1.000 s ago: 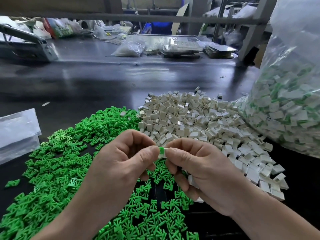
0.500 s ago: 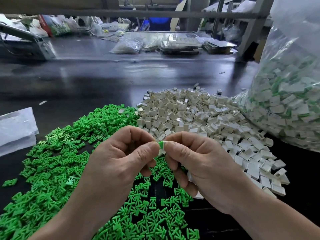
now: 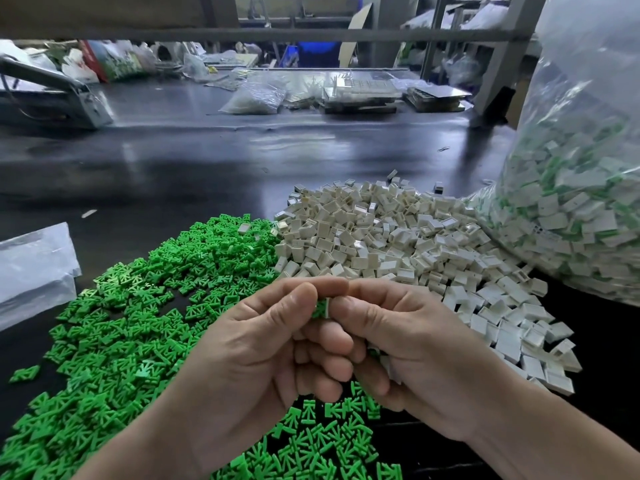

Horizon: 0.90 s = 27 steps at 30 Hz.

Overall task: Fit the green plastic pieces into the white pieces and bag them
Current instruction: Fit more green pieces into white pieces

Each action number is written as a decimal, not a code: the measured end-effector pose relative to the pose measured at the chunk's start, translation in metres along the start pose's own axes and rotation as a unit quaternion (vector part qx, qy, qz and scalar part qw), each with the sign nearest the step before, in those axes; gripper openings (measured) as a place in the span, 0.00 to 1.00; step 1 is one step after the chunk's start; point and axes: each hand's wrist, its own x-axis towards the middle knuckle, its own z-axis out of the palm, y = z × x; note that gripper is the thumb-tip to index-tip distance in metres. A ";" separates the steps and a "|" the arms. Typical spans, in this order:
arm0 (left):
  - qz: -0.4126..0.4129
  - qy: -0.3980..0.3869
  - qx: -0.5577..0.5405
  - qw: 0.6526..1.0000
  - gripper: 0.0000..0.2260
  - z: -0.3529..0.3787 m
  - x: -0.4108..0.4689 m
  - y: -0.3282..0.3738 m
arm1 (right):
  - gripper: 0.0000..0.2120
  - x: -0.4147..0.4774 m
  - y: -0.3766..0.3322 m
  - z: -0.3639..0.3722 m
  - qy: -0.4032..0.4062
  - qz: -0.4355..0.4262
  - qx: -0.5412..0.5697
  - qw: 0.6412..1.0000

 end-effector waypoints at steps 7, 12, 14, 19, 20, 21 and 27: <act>0.029 0.024 -0.014 0.999 0.16 0.003 0.002 -0.006 | 0.14 0.001 0.000 0.003 0.006 0.006 0.016 1.000; 0.021 -0.026 -0.027 0.999 0.14 0.003 0.000 -0.004 | 0.08 0.000 -0.001 0.002 -0.026 0.010 0.074 0.997; 0.026 -0.008 -0.010 1.000 0.14 0.003 0.000 -0.004 | 0.08 0.001 0.000 0.003 -0.023 0.015 0.061 0.998; 0.045 0.020 0.010 0.999 0.14 0.005 0.000 -0.005 | 0.14 0.001 0.002 0.003 -0.009 0.021 0.042 0.999; 0.048 0.022 0.009 0.999 0.14 0.005 0.000 -0.006 | 0.15 0.001 0.002 0.003 -0.007 0.022 0.038 0.999; 0.052 0.022 0.006 0.998 0.14 0.006 0.000 -0.007 | 0.15 0.001 0.003 0.003 -0.006 0.019 0.039 0.999; 0.089 -0.005 0.019 0.996 0.15 0.005 0.003 -0.003 | 0.12 0.007 0.003 0.005 -0.048 -0.013 0.136 0.989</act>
